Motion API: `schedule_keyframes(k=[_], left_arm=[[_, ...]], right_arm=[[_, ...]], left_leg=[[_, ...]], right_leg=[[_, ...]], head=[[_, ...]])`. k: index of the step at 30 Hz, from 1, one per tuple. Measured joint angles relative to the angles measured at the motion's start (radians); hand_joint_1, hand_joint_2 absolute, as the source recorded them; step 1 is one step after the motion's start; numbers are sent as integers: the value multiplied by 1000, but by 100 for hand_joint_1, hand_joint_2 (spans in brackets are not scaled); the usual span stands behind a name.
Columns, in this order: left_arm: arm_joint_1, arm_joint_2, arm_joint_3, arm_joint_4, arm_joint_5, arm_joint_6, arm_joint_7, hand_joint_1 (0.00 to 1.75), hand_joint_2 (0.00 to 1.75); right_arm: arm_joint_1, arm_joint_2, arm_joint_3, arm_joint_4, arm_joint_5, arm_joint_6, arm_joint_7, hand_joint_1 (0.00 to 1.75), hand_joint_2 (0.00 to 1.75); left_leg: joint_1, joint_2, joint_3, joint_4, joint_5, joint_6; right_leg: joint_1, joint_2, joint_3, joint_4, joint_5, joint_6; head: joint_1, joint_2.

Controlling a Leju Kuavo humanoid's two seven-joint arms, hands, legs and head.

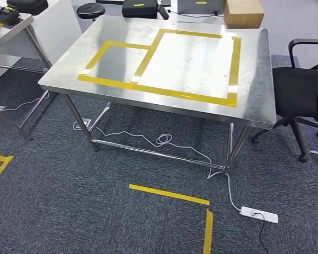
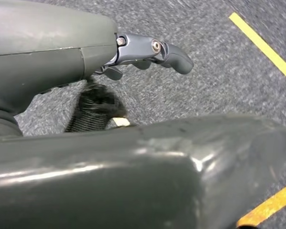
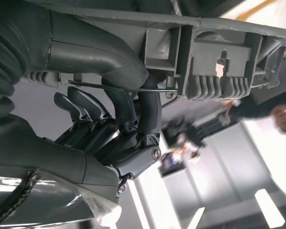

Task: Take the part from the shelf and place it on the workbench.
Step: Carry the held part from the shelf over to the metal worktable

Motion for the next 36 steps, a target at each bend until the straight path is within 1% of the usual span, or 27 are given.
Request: schedule_keyframes(k=[1, 2, 3, 4, 5, 6, 7, 8, 9, 10, 11, 13, 14, 15, 16, 17, 18, 19, 20, 21, 22, 23, 26, 28, 31, 33, 36], left_arm=[[0, 1, 0, 3, -3, 5, 0, 0, 0], [-1, 3, 0, 7, -4, 10, 0, 0, 0], [-1, 5, 0, 11, -5, 15, 0, 0, 0], [-3, 8, 0, 15, -6, 19, 0, 0, 0], [-4, 11, 0, 19, -6, 23, 1, 0, 0], [-5, 13, 0, 24, -6, 27, 2, 0, 0], [-7, 16, 0, 28, -7, 30, 3, 0, 0], [-7, 16, 0, 33, -7, 33, 5, 0, 0], [-7, 18, 0, 37, -8, 36, 7, 0, 0], [-8, 19, 0, 41, -8, 39, 8, 0, 0], [-8, 20, 0, 44, -9, 41, 9, 0, 0], [-8, 21, 0, 51, -10, 43, 9, 0, 0], [-8, 22, 0, 54, -11, 44, 9, 0, 0], [-8, 23, 0, 57, -11, 45, 9, 0, 0], [-8, 24, 0, 60, -11, 46, 9, 0, 0], [-9, 25, 0, 62, -11, 47, 9, 0, 0], [-9, 26, 0, 64, -11, 48, 9, 0, 0], [-10, 27, 0, 66, -11, 49, 9, 0, 0], [-11, 29, 0, 67, -11, 49, 9, 0, 0], [-11, 31, 0, 68, -11, 50, 9, 0, 0], [-11, 33, 0, 69, -10, 50, 9, 0, 0], [-11, 35, 0, 71, -7, 50, 9, 0, 0], [-11, 39, 1, 75, 14, 50, 1, 0, 0], [-12, 39, 2, 78, 29, 50, -4, 0, 0], [-12, 39, 7, 84, 44, 51, -5, 0, 0], [-13, 39, 13, 89, 57, 50, -10, 0, 0], [-13, 39, 24, 95, 80, 45, -22, 0, 0]], right_arm=[[18, -2, 23, 11, 48, -56, -37, 175, 175], [35, -4, 46, 23, 84, -107, -66, 175, 175], [50, -9, 70, 35, 108, -152, -87, 175, 175], [61, -13, 92, 47, 119, -187, -99, 175, 175], [68, -18, 110, 58, 125, -211, -105, 175, 175], [76, -22, 126, 69, 129, -232, -109, 175, 175], [86, -25, 139, 80, 132, -244, -110, 175, 175], [97, -29, 151, 90, 133, -252, -112, 175, 175], [110, -30, 162, 98, 133, -257, -115, 175, 175], [119, -32, 172, 105, 133, -259, -118, 175, 175], [124, -33, 181, 111, 135, -261, -123, 175, 175], [133, -34, 200, 120, 142, -271, -135, 175, 175], [138, -34, 210, 124, 147, -279, -142, 175, 175], [145, -34, 220, 128, 151, -286, -148, 175, 175], [151, -34, 228, 130, 154, -292, -153, 175, 175], [156, -34, 234, 132, 155, -296, -157, 175, 175], [161, -34, 239, 133, 156, -299, -160, 175, 175], [164, -33, 245, 135, 157, -301, -162, 175, 175], [167, -33, 249, 136, 158, -303, -163, 175, 175], [169, -32, 253, 138, 159, -305, -164, 175, 175], [171, -32, 257, 140, 160, -307, -164, 175, 175], [174, -31, 260, 140, 160, -308, -164, 175, 175], [182, -30, 265, 141, 154, -304, -164, 175, 175], [187, -26, 265, 140, 147, -294, -164, 175, 175], [190, -10, 253, 133, 144, -264, -168, 175, 175], [190, 1, 243, 129, 146, -244, -172, 175, 175], [188, 16, 225, 120, 149, -219, -178, 175, 175]], left_leg=[[-1, -2, 6, -12, 19, 5], [-2, -6, 30, -62, 55, 13], [-5, -17, 62, -133, 95, 23], [-7, -34, 92, -197, 123, 35], [-8, -48, 114, -247, 140, 44], [-10, -58, 125, -275, 144, 50], [-11, -61, 127, -284, 140, 52], [-11, -55, 129, -295, 142, 51], [-9, -48, 131, -305, 146, 50], [-6, -41, 134, -316, 151, 50], [-3, -34, 136, -326, 156, 50], [-1, -21, 137, -331, 160, 53], [-2, -15, 136, -331, 160, 52], [-1, -9, 136, -330, 160, 52], [0, -5, 137, -330, 159, 50], [2, -2, 137, -327, 157, 47], [4, 0, 137, -321, 153, 41], [4, 1, 135, -312, 148, 33], [3, 1, 132, -302, 142, 25], [0, 1, 128, -294, 137, 20], [-3, 1, 125, -288, 136, 20], [-4, 1, 124, -287, 137, 27], [-6, 1, 124, -290, 145, 52], [-5, 1, 125, -293, 147, 57], [-2, 1, 126, -296, 148, 56], [0, 1, 125, -297, 148, 48], [4, 1, 125, -299, 149, 18]], right_leg=[[2, 8, 0, 0, 1, -1], [5, 17, 0, 0, 1, -1], [7, 26, 1, 0, 1, -1], [9, 33, 0, 1, 2, 0], [9, 42, -2, 1, 4, 3], [7, 49, -6, 1, 6, 7], [5, 55, -11, 0, 10, 12], [3, 62, -14, -1, 13, 18], [2, 58, -19, 0, 12, 23], [2, 46, -28, 12, 2, 27], [3, 31, -45, 44, -20, 31], [-1, 0, -100, 163, -84, 40], [-3, -6, -127, 226, -109, 46], [-6, -9, -142, 264, -117, 51], [-9, -10, -140, 265, -106, 57], [-13, -13, -117, 224, -79, 62], [-17, -17, -79, 155, -45, 68], [-19, -21, -43, 87, -24, 72], [-20, -22, -15, 37, -12, 69], [-22, -22, 0, 11, -9, 65], [-22, -20, 2, 7, -13, 58], [-23, -19, 3, 8, -11, 51], [-21, -19, 1, 9, -10, 49], [-18, -19, 1, 9, -10, 44], [-12, -19, 0, 9, -11, 33], [-10, -19, -1, 10, -11, 30], [-8, -19, -2, 11, -11, 27]], head=[[0, 0], [0, 0], [0, 0], [2, 0], [3, 0], [2, 0], [1, 0], [-1, 0], [-2, 0], [1, 0], [3, 0], [8, 0], [8, 0], [8, 0], [8, 0], [8, 0], [8, 0], [10, 0], [12, 0], [12, 0], [11, 0], [7, 0], [0, 0], [-1, 0], [-1, 0], [-1, 0], [-1, 0]])
